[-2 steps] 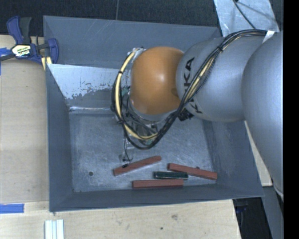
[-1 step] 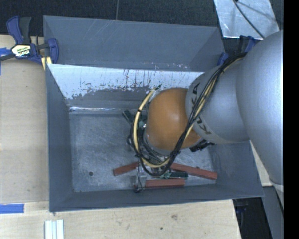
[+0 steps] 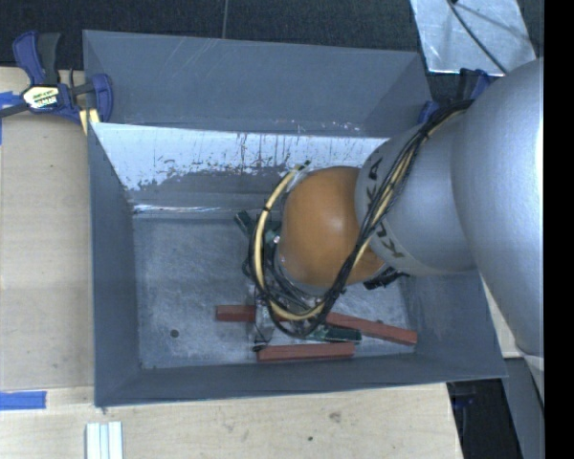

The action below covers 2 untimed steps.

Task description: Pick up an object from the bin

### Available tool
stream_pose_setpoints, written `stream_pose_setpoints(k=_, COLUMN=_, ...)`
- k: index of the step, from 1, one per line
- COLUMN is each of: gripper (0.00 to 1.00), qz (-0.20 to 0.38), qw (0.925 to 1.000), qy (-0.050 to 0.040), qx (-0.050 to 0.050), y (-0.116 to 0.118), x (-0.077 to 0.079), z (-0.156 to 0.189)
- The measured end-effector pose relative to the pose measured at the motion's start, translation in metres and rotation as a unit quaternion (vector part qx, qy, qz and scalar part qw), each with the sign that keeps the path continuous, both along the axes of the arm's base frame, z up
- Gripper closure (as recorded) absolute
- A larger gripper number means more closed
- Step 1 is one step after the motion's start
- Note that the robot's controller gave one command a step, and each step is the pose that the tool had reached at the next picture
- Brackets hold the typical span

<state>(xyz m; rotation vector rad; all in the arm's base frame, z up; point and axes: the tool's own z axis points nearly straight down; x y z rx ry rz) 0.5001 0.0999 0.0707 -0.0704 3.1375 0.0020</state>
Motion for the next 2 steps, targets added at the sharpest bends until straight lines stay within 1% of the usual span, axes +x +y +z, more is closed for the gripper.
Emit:
stream_pose_setpoints(k=1, gripper=1.0, qz=0.071, qw=0.9975, qy=0.0001, qx=-0.001, y=0.021, x=0.013, z=0.129)
stream_pose_setpoints(k=2, gripper=1.0, qz=0.279, qw=0.9603, qy=-0.0027, qx=-0.001, y=0.007, x=-0.005, z=0.194)
